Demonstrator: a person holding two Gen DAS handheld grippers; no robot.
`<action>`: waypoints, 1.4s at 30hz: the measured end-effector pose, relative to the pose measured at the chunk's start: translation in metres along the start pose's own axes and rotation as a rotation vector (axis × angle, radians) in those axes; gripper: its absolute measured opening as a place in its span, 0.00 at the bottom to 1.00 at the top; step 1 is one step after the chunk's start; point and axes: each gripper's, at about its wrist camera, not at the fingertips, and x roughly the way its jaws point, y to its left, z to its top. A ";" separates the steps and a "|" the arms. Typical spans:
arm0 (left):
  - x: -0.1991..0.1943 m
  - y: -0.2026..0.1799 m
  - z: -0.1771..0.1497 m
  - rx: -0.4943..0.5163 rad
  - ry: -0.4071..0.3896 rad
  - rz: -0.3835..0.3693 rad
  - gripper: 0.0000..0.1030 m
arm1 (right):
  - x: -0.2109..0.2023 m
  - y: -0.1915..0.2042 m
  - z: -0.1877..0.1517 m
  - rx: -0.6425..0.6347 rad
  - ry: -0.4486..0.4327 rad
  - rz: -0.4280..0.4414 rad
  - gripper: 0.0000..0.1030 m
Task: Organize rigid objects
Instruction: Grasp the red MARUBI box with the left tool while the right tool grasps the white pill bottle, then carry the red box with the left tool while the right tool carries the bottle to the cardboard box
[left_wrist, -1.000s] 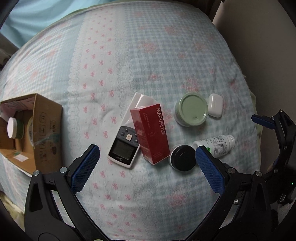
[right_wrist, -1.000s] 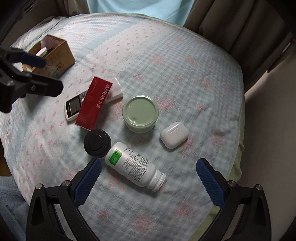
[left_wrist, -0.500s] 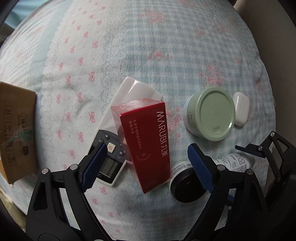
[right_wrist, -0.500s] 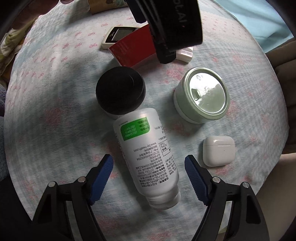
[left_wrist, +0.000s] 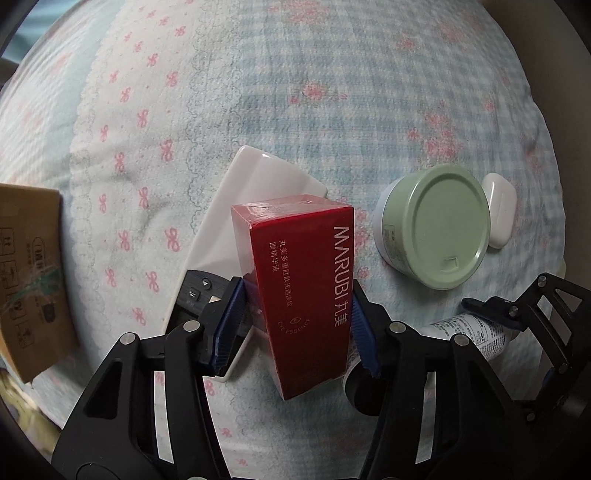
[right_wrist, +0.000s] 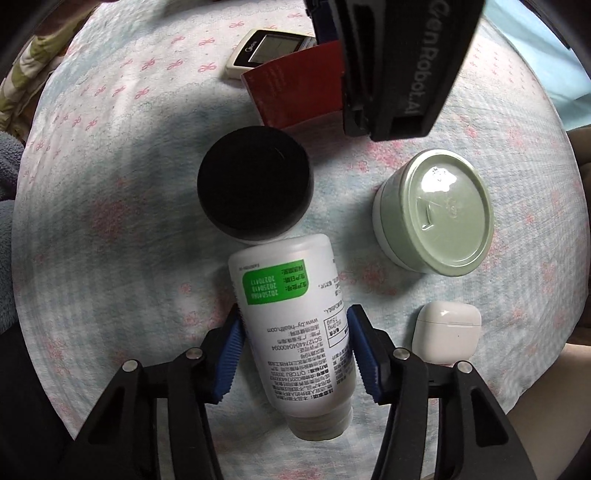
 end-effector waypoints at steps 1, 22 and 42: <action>0.000 -0.001 0.001 -0.004 -0.001 -0.003 0.49 | 0.001 0.002 0.000 -0.002 0.001 -0.004 0.49; -0.034 0.029 -0.002 -0.056 -0.053 -0.118 0.40 | -0.022 -0.020 0.004 0.144 -0.010 0.001 0.48; -0.120 0.070 -0.029 -0.072 -0.164 -0.194 0.40 | -0.105 -0.055 0.006 0.387 -0.026 0.012 0.45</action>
